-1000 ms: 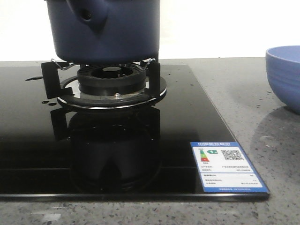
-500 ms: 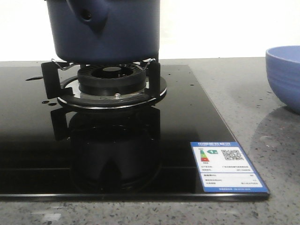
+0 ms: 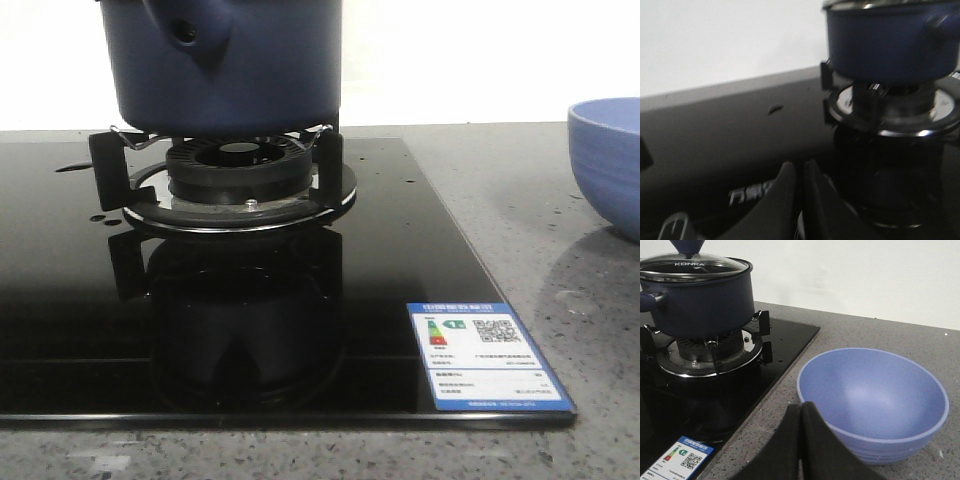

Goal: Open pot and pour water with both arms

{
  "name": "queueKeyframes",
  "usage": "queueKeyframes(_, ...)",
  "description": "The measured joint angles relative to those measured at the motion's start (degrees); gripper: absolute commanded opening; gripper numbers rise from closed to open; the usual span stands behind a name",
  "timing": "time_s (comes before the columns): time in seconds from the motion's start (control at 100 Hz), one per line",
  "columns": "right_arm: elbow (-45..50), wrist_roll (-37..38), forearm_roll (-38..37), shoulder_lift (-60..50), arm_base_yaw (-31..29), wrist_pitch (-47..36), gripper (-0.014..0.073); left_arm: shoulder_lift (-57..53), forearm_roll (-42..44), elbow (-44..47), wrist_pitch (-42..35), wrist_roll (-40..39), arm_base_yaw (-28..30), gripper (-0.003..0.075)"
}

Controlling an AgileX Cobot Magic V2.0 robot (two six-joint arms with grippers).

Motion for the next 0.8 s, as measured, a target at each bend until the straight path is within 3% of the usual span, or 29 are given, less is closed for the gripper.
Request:
queueKeyframes(0.18,0.0,0.0,0.0,0.0,0.0,0.0,-0.0063,-6.2,7.3,3.0,1.7,-10.7,5.5,-0.0020)
queueKeyframes(0.44,0.0,0.0,0.0,0.0,0.0,0.0,-0.0063,-7.4,8.6,3.0,12.3,-12.4,10.8,-0.0020)
queueKeyframes(0.8,0.0,0.0,0.0,0.0,0.0,0.0,-0.0063,-7.4,8.4,3.0,12.7,-12.4,11.5,-0.0020)
